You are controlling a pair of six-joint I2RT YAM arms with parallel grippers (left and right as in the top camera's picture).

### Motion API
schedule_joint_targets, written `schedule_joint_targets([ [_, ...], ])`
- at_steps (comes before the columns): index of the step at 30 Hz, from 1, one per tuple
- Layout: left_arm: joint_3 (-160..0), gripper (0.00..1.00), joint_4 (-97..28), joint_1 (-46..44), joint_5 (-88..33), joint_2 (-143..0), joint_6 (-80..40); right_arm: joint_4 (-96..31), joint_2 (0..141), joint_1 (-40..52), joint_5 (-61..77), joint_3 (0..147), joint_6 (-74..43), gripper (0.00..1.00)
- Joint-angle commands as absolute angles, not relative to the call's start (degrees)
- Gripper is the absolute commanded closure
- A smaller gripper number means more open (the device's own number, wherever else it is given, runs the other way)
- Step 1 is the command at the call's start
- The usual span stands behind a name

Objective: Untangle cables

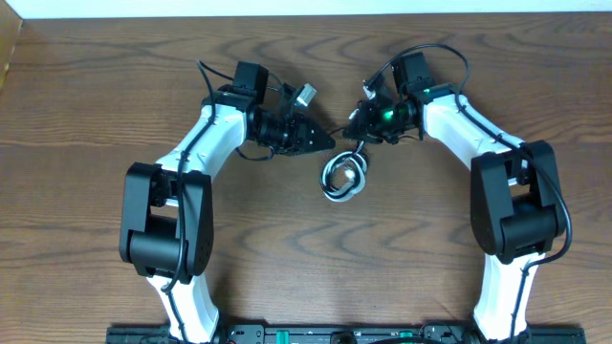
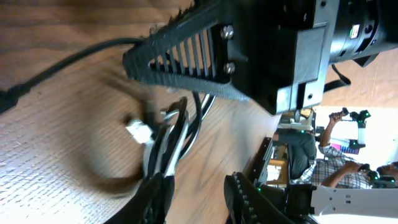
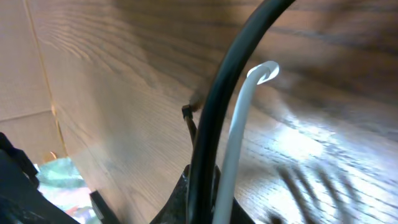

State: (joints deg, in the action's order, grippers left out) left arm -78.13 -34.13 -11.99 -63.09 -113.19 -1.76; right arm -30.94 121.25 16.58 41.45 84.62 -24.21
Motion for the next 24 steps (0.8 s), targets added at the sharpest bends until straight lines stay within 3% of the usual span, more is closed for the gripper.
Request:
schedule_joint_targets([
  [1, -77.8, 0.68, -34.15, -11.7, -63.86, -112.29, -1.83, -30.92, 121.73, 17.96, 41.08, 84.71, -22.63, 0.99],
  [7, -77.78, 0.6, -34.22, -12.73, -62.08, -112.29, -1.83, -28.82, 121.73, 18.09, 42.94, 84.71, -22.0, 0.99],
  [11, -77.78, 0.61, -35.97, -14.7, -55.9, -112.29, -1.85, -25.12, 121.73, 17.91, 52.21, 84.71, -19.03, 0.99],
  [24, -77.78, 0.6, -36.47, -16.86, -51.33, -112.29, -1.89, -23.07, 121.73, 16.69, 63.24, 84.71, -17.08, 0.99],
])
